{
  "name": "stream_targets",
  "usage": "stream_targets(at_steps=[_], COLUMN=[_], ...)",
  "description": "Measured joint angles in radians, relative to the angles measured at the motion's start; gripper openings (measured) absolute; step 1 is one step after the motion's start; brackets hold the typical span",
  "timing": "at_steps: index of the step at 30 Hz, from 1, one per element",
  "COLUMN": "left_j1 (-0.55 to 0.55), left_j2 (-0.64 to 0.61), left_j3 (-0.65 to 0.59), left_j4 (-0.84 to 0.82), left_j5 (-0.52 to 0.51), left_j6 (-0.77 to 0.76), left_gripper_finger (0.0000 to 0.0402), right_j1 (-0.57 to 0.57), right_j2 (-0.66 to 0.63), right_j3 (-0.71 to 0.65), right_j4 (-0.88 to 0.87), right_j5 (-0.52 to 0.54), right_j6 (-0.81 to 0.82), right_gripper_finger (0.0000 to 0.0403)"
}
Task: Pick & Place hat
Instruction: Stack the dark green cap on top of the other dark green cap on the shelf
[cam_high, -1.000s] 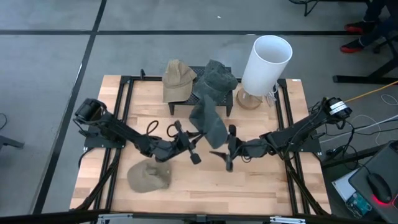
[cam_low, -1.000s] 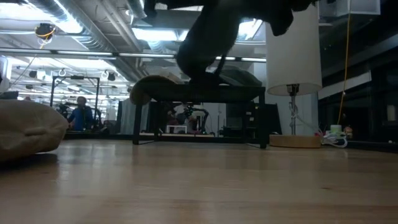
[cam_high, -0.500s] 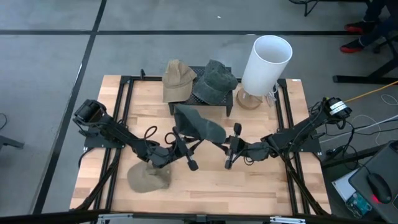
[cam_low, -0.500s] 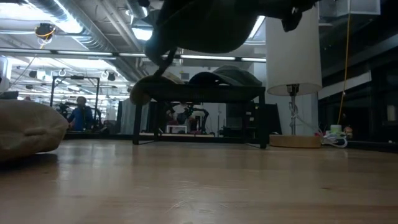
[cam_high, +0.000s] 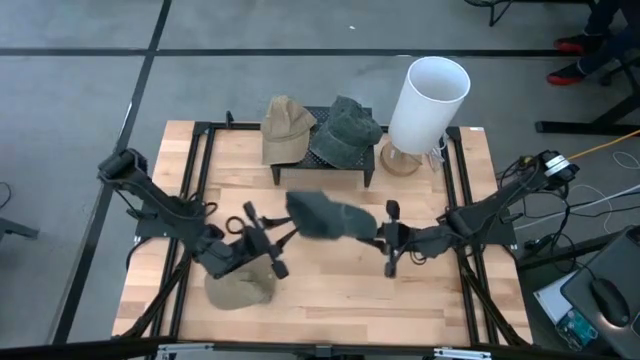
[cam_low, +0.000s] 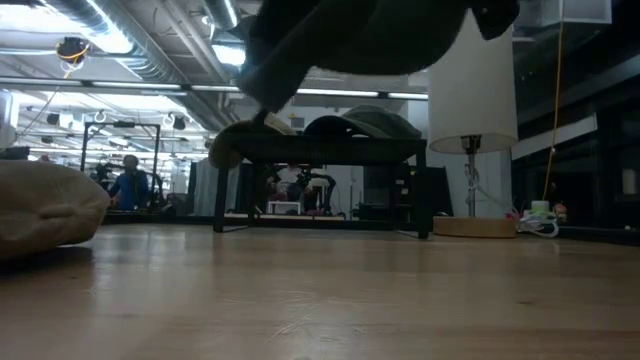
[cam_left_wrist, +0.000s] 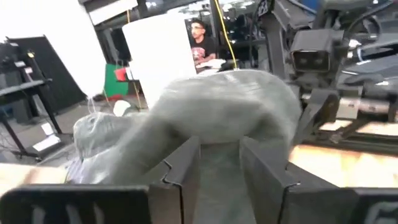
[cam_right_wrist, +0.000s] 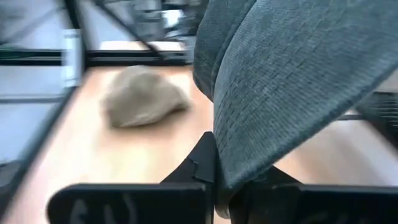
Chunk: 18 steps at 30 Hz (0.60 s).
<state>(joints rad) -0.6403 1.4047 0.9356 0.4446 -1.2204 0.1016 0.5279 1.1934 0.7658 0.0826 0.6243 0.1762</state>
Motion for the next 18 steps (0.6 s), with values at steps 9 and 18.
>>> stream_targets(at_steps=[9, 18], left_j1=[-0.053, 0.122], left_j2=[-0.156, -0.127], left_j3=[0.0, -0.001], left_j4=[-0.553, -0.686], left_j5=[0.015, 0.438], left_j6=[-0.453, -0.638], left_gripper_finger=[0.012, 0.0115], right_j1=[0.055, 0.067], right_j2=[-0.036, -0.03], right_j3=[0.0, 0.0], right_j4=[-0.014, 0.1], right_j5=[-0.343, -0.486], right_j6=[0.03, -0.058], right_gripper_finger=[0.0014, 0.0014])
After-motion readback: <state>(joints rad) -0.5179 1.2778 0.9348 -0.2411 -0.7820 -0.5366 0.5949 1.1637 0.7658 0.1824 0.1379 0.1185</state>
